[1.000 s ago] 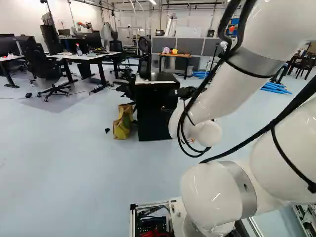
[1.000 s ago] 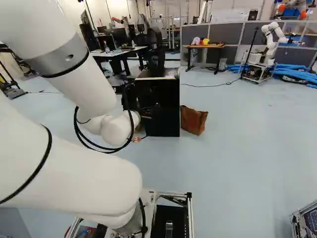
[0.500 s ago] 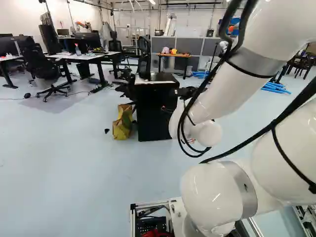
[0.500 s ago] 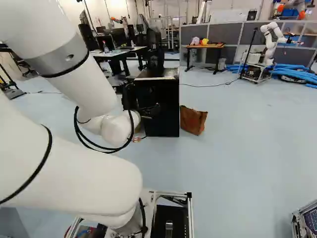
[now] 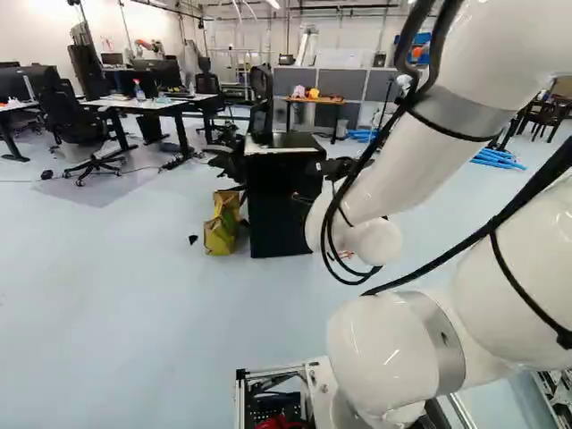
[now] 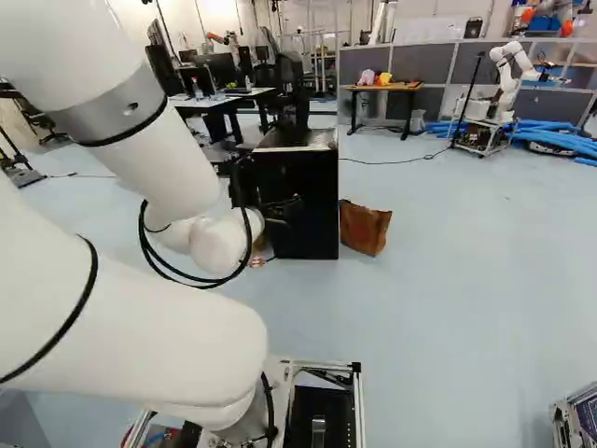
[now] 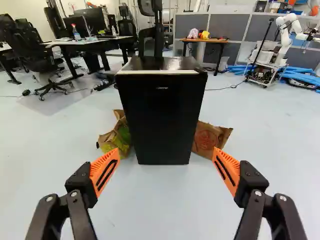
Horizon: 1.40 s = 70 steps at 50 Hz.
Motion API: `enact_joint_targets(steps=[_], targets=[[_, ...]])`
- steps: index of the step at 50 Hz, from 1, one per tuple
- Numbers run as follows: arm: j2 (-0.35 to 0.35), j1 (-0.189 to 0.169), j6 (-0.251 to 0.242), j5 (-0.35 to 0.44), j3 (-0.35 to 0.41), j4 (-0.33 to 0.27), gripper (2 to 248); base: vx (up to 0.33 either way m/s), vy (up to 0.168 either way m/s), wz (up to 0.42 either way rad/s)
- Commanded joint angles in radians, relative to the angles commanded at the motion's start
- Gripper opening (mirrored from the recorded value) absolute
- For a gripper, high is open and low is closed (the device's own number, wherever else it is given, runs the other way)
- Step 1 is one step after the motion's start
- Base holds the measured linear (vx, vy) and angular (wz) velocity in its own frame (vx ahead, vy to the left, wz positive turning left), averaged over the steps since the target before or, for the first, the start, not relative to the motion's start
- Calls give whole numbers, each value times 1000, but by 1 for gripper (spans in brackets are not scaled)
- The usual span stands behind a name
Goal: Grab a drink from the fridge
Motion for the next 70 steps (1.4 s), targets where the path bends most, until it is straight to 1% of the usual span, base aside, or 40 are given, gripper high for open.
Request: enact_joint_targets(steps=[21, 70], targets=[[0, 0, 0, 0, 0, 0, 247, 16, 23, -2], [0, 0, 0, 0, 0, 0, 247, 63, 64, -9]])
